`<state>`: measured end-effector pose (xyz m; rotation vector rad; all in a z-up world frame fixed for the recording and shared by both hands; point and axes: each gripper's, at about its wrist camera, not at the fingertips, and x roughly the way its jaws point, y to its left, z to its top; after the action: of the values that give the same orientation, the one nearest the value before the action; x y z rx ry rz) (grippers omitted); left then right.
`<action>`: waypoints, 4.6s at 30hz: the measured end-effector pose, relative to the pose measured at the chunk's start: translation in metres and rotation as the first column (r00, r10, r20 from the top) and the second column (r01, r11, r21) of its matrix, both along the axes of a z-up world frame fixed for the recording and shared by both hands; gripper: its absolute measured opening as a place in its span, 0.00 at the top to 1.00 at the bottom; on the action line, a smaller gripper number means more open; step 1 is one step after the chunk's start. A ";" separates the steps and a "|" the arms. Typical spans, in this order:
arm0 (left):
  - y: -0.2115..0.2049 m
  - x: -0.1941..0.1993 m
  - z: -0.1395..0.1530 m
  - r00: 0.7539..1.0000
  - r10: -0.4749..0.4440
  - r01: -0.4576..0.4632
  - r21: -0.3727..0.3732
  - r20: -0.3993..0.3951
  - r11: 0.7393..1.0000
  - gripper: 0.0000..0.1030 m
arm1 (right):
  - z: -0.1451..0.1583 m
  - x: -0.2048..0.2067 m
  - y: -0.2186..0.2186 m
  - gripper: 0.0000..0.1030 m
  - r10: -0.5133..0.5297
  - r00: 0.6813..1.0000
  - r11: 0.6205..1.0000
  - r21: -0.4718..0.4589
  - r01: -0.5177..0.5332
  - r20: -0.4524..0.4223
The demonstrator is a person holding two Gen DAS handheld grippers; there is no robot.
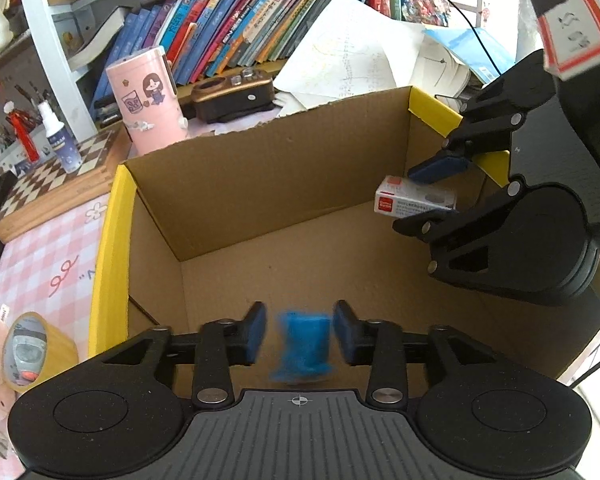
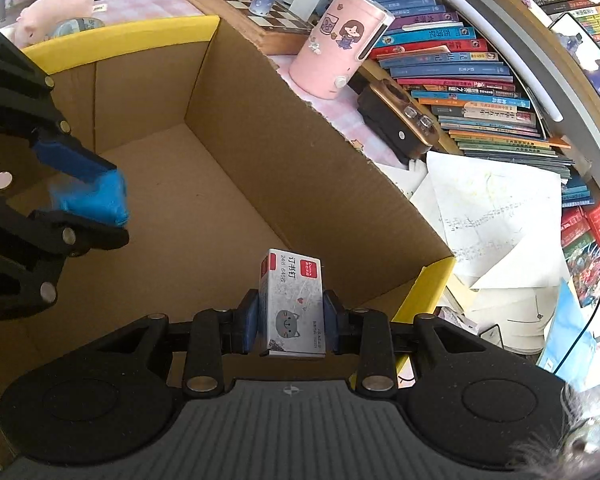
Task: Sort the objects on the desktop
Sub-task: 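Open the left tool dropping the blue packet while the right tool releases the card box, then withdraw both tools from the yellow box back toward the table items, then grasp the black binder clip with the left tool while the right tool grasps the mint correction tape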
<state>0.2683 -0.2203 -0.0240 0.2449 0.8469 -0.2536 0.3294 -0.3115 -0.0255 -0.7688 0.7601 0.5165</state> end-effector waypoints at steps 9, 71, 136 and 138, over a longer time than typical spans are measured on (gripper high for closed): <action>0.006 -0.009 0.007 0.999 0.004 -0.003 -0.024 0.032 1.000 0.39 | -0.001 -0.005 0.001 0.62 0.027 1.000 0.999 -0.044 -0.027 -0.004; 0.179 -0.232 0.036 0.959 0.205 -0.193 -0.078 0.198 0.978 0.17 | 0.051 -0.296 0.051 0.38 -0.687 0.726 0.614 0.566 0.551 0.039; 0.284 -0.156 -0.010 0.955 0.282 -0.269 -0.134 0.093 0.954 0.23 | 0.016 -0.187 0.228 0.44 -0.345 0.937 0.804 0.495 0.329 -0.063; 0.279 -0.143 -0.013 0.964 0.250 -0.238 -0.120 0.094 0.964 0.24 | 0.017 -0.176 0.228 0.44 -0.341 0.938 0.805 0.497 0.325 -0.062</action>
<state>0.1256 0.0586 -0.0374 0.0509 0.7445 -0.0533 0.1533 -0.0830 -0.0089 -0.1455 0.6728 0.3551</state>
